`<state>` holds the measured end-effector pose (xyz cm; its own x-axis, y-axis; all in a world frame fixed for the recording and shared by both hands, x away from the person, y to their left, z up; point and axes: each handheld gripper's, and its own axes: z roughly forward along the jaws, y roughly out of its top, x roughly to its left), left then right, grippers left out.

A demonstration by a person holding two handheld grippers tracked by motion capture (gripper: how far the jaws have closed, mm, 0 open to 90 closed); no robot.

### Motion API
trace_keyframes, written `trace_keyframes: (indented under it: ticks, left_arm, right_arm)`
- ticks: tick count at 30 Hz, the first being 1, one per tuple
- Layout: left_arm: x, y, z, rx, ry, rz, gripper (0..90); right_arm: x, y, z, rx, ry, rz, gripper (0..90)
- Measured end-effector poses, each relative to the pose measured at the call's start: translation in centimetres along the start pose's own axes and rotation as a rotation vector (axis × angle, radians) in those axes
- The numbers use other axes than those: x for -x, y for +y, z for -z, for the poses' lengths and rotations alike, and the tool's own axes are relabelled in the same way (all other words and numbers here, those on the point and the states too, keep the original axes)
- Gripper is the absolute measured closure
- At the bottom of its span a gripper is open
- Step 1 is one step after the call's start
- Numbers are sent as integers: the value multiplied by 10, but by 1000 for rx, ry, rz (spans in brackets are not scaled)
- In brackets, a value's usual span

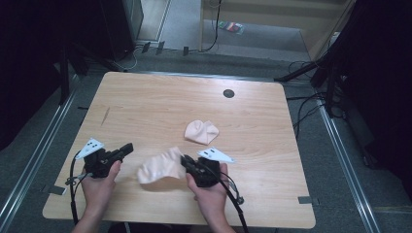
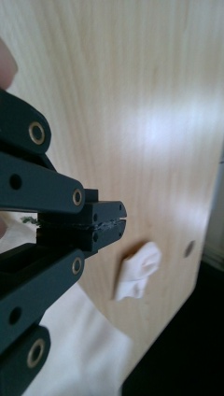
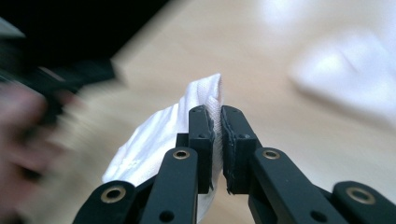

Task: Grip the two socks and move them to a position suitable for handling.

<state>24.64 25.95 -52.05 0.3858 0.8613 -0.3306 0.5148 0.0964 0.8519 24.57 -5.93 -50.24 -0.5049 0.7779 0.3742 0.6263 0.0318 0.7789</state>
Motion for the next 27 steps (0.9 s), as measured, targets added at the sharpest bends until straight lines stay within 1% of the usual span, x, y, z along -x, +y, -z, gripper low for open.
trace_keyframes:
  ticks: [1,2,3,4,5,6,7,9,10,11,12,13,14,15,16,17,18,19,20,22,23,24,25,26,27]
  left_arm:
    - [2,-3,-5,-23,-1,-2,900]
    - [3,-4,-7,-37,-6,-4,900]
    - [4,-6,-9,-52,-11,-10,900]
    - [6,-8,-11,-61,-17,-13,897]
    - [8,-9,-13,-70,-29,-19,892]
    - [10,-9,-13,-79,-35,-33,886]
    - [13,-10,-14,-83,-48,-37,879]
    - [19,-12,-15,-105,-83,-47,856]
    - [21,-13,-16,-119,-101,-47,834]
    - [24,-14,-18,-136,-116,-56,810]
    - [27,-16,-19,-150,-122,-67,810]
    - [30,-18,-22,-159,-125,-77,798]
    - [34,-20,-25,-174,-135,-82,788]
    - [38,-22,-28,-188,-139,-97,781]
    - [41,-23,-29,-196,-141,-105,773]
    - [44,-25,-31,-205,-146,-117,768]
    - [51,-28,-34,-222,-153,-158,762]
    - [51,-28,-34,-222,-153,-158,784]
    - [55,-30,-36,-232,-154,-183,784]
    - [61,-34,-40,-261,-158,-222,837]
    - [62,-35,-42,-278,-154,-235,861]
    - [64,-37,-44,-293,-146,-244,883]
    - [65,-38,-46,-310,-138,-247,896]
    - [65,-39,-47,-324,-134,-255,900]
    - [65,-40,-48,-335,-132,-261,900]
  right_arm:
    - [14,-10,-1,-27,-40,5,834]
    - [28,-21,0,-51,-93,13,826]
    - [37,-25,2,-55,-119,13,802]
    - [47,-29,7,-42,-144,12,749]
    - [55,-31,12,-18,-155,0,700]
    - [62,-30,19,8,-154,-16,667]
    - [67,-28,25,38,-147,-22,646]
    - [74,-22,37,90,-157,-30,644]
    - [76,-20,42,104,-165,-35,645]
    - [78,-18,42,76,-155,-37,633]
    - [78,-18,42,76,-155,-37,633]
    - [79,-19,38,36,-147,-22,631]
    - [78,-21,35,12,-149,-4,631]
    - [78,-23,31,2,-148,4,626]
    - [76,-25,26,-27,-134,8,622]
    - [75,-26,23,-40,-126,17,616]
    - [71,-27,16,-71,-117,46,621]
    - [71,-27,16,-71,-117,46,621]
    - [70,-28,14,-72,-113,45,635]
    - [71,-28,11,-80,-96,15,670]
    - [70,-28,10,-85,-104,20,705]
    - [70,-29,9,-93,-109,28,754]
    - [70,-30,8,-97,-100,36,805]
    - [69,-30,7,-108,-91,37,834]
    - [68,-30,7,-110,-85,38,845]
